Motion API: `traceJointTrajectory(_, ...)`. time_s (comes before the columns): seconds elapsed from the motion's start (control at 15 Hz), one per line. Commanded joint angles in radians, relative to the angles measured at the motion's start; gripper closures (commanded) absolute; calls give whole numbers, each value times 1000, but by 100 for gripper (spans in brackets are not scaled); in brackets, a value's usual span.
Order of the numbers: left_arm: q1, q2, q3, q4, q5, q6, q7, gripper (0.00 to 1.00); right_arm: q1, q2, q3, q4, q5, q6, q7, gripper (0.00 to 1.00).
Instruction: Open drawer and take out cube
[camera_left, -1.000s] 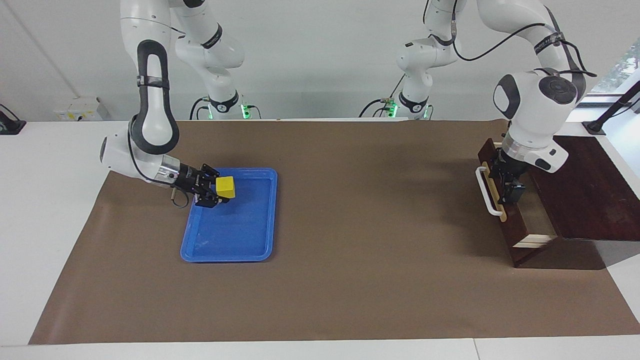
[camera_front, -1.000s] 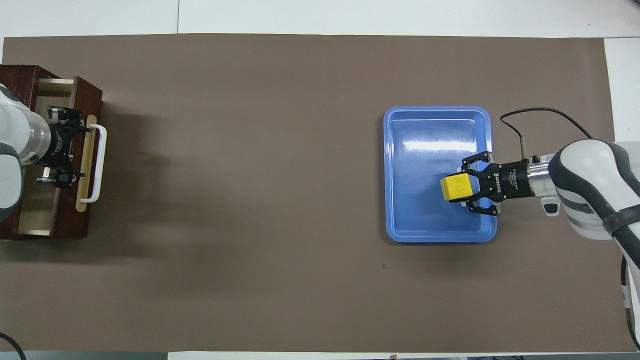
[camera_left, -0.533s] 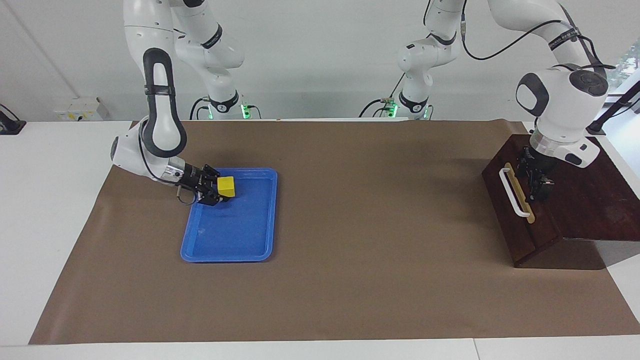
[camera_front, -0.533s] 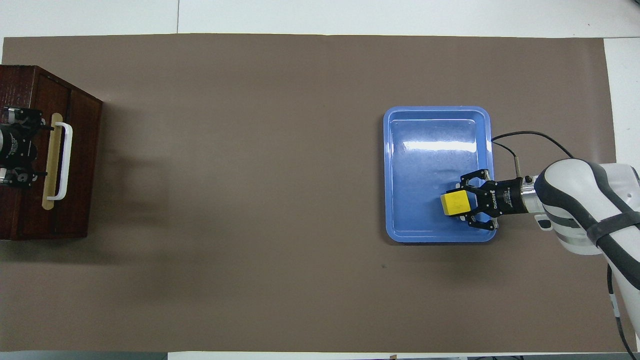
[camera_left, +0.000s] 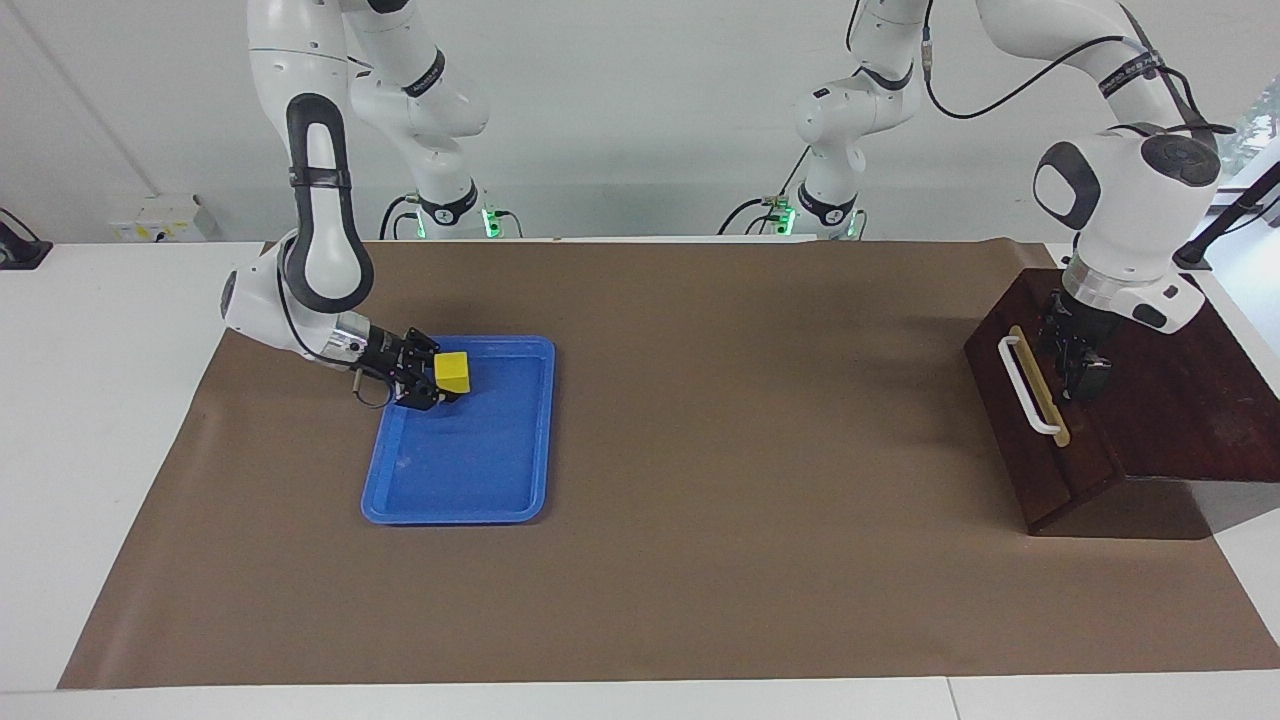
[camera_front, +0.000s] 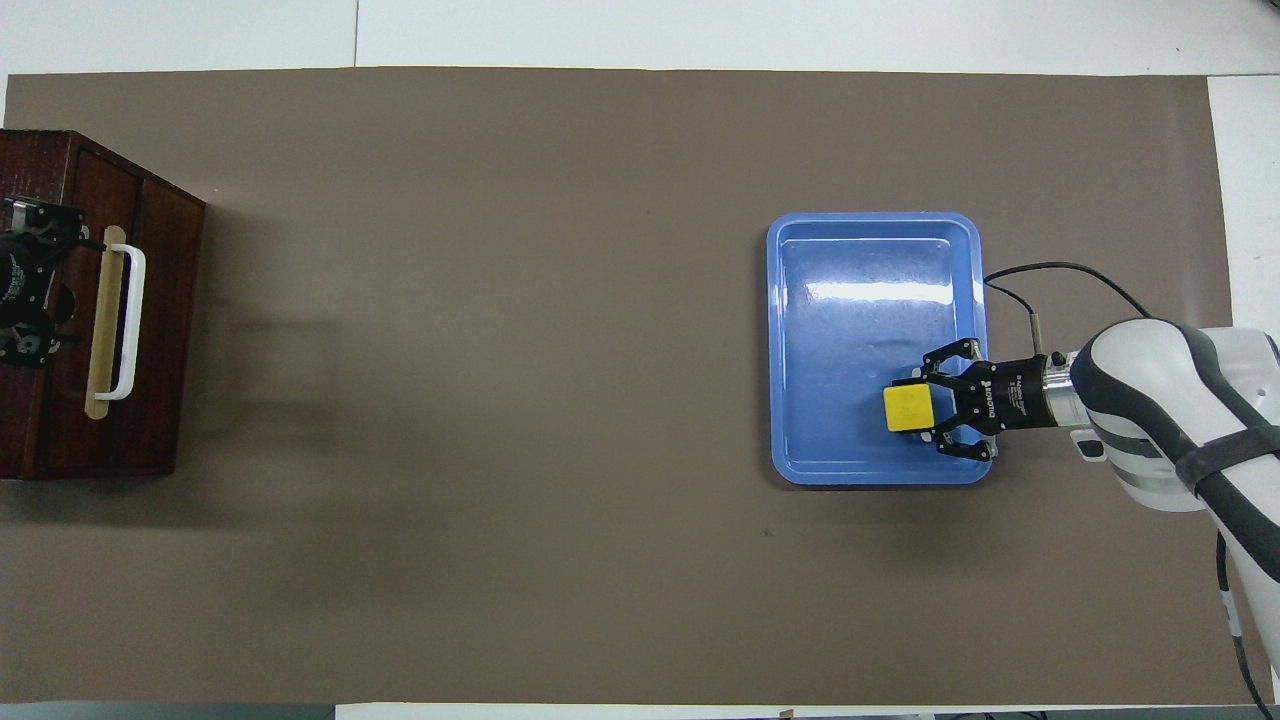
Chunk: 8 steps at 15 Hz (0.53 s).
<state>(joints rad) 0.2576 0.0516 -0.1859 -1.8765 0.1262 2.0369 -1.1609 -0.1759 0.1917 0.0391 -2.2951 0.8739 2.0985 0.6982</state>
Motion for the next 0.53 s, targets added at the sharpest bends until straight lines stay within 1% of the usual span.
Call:
traceJointTrajectory(0.0, -52, -56, -4, 40, -31, -127, 115, 0, -16, -29, 8, -24, -10, 8, -16, 14)
traceJointTrajectory(0.13, -84, -111, -3, 51, -132, -168, 208, 0, -16, -28, 8, -23, -12, 9, -14, 12)
traceJointTrajectory(0.33, -121, -176, -3, 54, -151, -259, 430, 0, -13, -29, 8, -21, -19, 8, -10, 10)
traceJointTrajectory(0.4, -123, -190, -3, 56, -152, -283, 539, 0, -11, -31, 8, -17, -33, 0, -5, 8)
traceJointTrajectory(0.47, -123, -203, -3, 56, -152, -322, 657, 0, -7, -35, 8, -14, -47, -6, 6, 1)
